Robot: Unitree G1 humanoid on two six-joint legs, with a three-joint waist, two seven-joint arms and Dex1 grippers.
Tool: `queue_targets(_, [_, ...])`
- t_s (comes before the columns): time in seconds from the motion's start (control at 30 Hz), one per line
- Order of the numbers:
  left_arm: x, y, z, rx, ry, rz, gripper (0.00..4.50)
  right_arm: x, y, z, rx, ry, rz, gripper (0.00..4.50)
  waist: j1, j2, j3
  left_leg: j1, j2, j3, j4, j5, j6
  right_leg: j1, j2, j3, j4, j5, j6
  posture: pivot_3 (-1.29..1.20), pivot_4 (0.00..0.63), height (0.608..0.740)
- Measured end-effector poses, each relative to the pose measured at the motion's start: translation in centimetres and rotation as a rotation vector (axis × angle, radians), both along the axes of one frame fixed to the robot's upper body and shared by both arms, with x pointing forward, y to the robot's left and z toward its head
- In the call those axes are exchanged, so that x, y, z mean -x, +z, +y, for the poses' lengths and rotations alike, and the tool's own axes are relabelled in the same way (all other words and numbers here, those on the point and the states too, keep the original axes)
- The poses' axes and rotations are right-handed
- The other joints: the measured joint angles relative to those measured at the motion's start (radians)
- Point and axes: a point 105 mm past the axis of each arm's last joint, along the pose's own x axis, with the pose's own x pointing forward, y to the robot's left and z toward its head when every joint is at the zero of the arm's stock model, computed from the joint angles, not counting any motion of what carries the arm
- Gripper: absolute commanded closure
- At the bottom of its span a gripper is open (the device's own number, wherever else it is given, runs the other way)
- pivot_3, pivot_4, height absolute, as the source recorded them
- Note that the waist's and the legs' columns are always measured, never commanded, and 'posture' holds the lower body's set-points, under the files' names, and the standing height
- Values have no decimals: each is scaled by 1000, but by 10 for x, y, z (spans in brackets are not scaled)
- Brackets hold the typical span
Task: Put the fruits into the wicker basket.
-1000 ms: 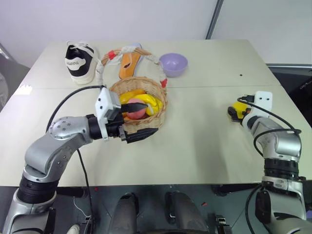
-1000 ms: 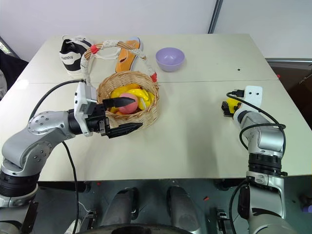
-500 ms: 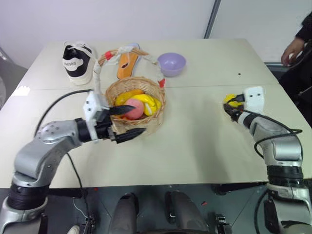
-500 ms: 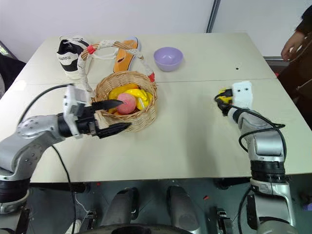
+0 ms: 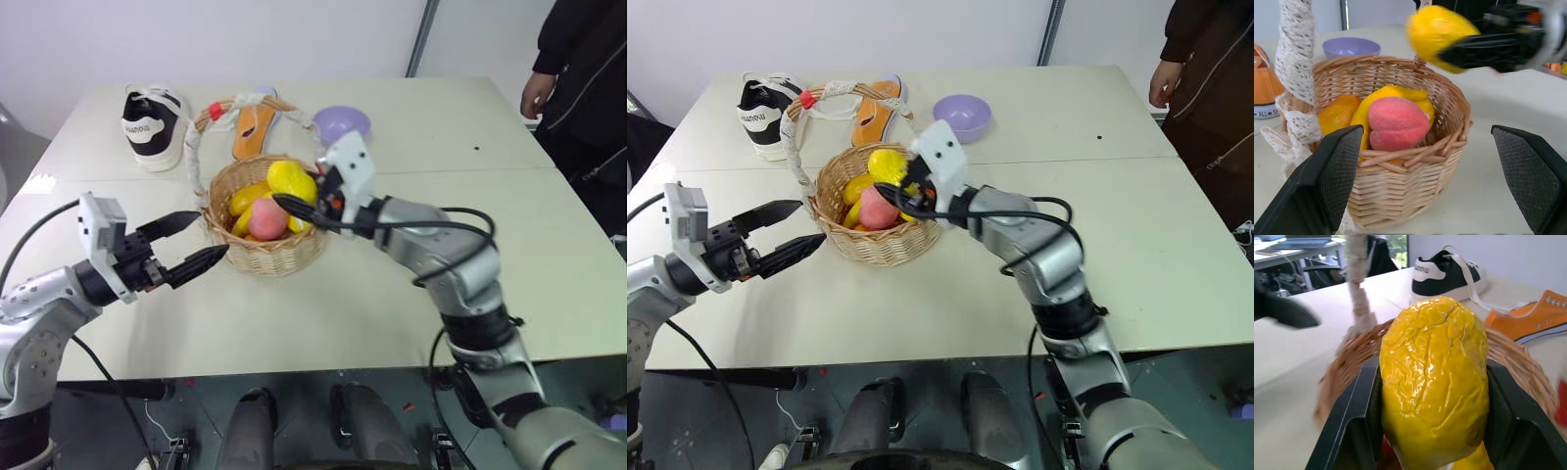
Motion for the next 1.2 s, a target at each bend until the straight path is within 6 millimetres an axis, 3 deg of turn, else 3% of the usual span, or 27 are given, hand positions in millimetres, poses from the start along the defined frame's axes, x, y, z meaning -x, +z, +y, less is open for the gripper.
queue_targets(0.1, [2,-1,0,9,20,4,0,-9,-11,0,27,-31,18,44,1,0,0,0,0,0,0,0,0,0,0,0,0,0,0,0,150,740])
queue_targets(0.23, [3,-2,-1,9,31,1,0,-8,-7,-4,37,-24,-26,10,-3,0,0,0,0,0,0,0,0,0,0,0,0,0,0,0,150,740])
queue_targets(0.37, [3,-2,-1,18,38,1,0,16,0,-15,48,73,-103,10,-1,0,0,0,0,0,-1,0,0,0,0,0,0,0,0,0,150,740])
queue_targets(0.47, [2,0,-2,22,31,-10,0,40,0,-35,39,145,-114,10,1,0,0,0,0,0,-1,0,0,0,0,0,0,0,0,0,150,740])
queue_targets(0.53, [2,1,-2,24,26,-19,0,45,2,-44,15,139,-108,10,-4,0,0,0,0,0,0,0,0,0,1,0,0,0,0,0,150,740])
queue_targets(0.63, [1,5,-9,35,-12,-40,0,34,8,-49,-35,53,-113,10,-11,0,0,2,1,0,0,0,0,0,3,1,0,0,-1,0,150,740])
queue_targets(0.73, [-2,9,-11,58,-18,-65,0,2,7,-47,-84,-90,-103,10,-10,0,0,3,1,-1,0,0,0,-1,4,1,1,2,-4,0,150,740])
queue_targets(0.87, [-5,15,-13,96,-23,-88,0,-24,3,-41,-112,-167,-97,10,-6,0,0,0,0,-1,-1,0,0,-2,3,1,1,1,-1,0,150,740])
queue_targets(0.93, [-5,15,-13,106,-16,-88,0,-33,-1,-39,-130,-186,-88,528,-6,0,0,0,0,-1,-1,0,0,-2,3,1,0,2,3,0,150,740])
queue_targets(1.0, [-6,15,-12,125,-8,-89,0,-38,-8,-38,-142,-202,-67,1342,-5,0,0,-1,0,-1,-1,0,0,-2,2,1,0,2,4,0,150,740])
queue_targets(1.2, [-3,19,-15,153,1,-116,0,-41,-7,-44,-161,-216,-70,4477,-6,0,0,0,0,-1,-1,0,0,-2,2,1,1,1,1,0,150,740])
